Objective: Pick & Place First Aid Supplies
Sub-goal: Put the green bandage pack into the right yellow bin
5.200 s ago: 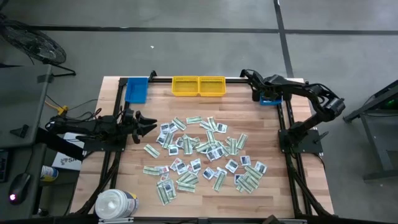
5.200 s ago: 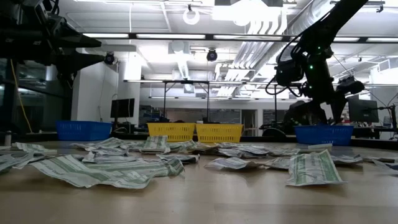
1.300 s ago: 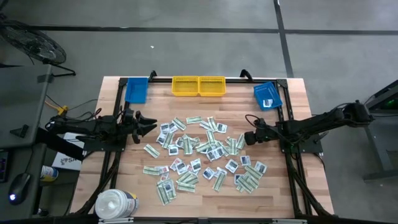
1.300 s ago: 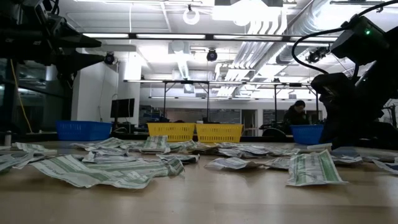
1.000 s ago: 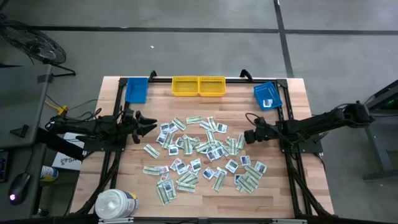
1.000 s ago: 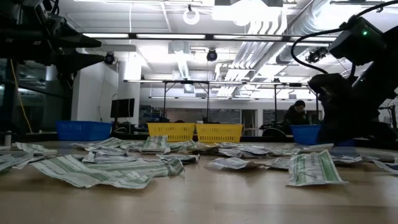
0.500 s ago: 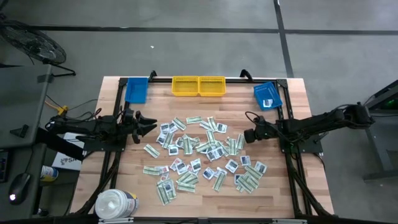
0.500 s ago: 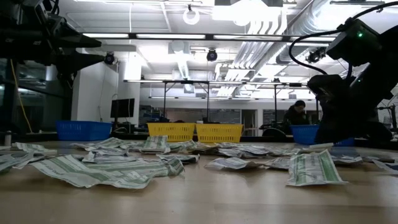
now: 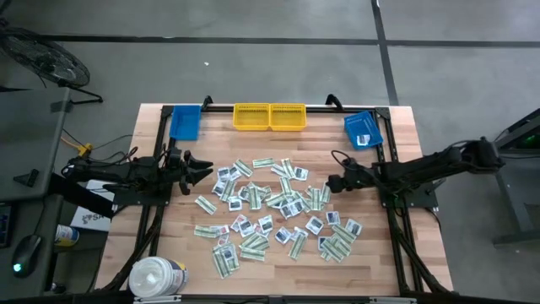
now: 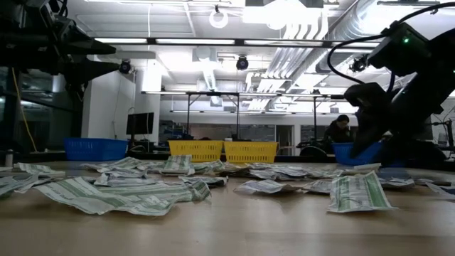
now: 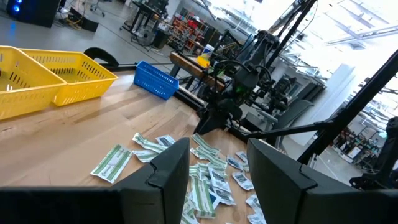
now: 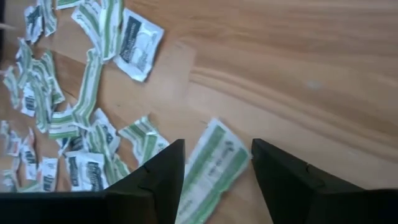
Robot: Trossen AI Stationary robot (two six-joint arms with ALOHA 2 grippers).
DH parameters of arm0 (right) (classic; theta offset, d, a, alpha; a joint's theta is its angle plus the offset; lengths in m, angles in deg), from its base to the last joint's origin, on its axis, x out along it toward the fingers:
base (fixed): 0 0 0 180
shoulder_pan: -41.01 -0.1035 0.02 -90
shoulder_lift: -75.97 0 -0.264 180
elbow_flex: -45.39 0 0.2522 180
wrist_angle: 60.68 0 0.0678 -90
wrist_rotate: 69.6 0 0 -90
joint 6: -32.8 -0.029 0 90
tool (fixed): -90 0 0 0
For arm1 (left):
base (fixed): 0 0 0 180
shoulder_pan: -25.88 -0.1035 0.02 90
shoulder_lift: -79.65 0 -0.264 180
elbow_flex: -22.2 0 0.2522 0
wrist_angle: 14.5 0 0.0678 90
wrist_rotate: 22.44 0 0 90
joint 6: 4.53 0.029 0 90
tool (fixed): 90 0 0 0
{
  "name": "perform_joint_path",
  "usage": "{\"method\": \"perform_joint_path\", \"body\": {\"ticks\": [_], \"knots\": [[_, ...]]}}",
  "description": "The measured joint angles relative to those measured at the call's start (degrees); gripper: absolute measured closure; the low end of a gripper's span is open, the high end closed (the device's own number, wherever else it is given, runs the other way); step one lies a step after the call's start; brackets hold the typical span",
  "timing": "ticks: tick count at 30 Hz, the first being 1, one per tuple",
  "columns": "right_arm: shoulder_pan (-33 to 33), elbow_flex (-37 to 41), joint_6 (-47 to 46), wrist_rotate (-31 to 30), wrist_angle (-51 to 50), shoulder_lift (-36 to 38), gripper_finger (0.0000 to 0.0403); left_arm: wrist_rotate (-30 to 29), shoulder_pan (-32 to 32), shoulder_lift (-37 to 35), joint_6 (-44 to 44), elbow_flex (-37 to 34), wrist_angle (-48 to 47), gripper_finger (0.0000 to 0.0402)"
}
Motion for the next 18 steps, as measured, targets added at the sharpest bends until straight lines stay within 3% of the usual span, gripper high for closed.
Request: {"method": "perform_joint_path", "body": {"ticks": [9,18], "knots": [[0.0,0.11,-0.22,1.79,2.3,-1.75,0.0226,0.02,0.01,0.0,0.01,-0.02,-0.02,0.024],[-0.01,0.27,1.3,2.89,1.61,-1.86,0.03,0.0,0.0,-0.02,0.02,0.0,-0.02,0.024]]}}
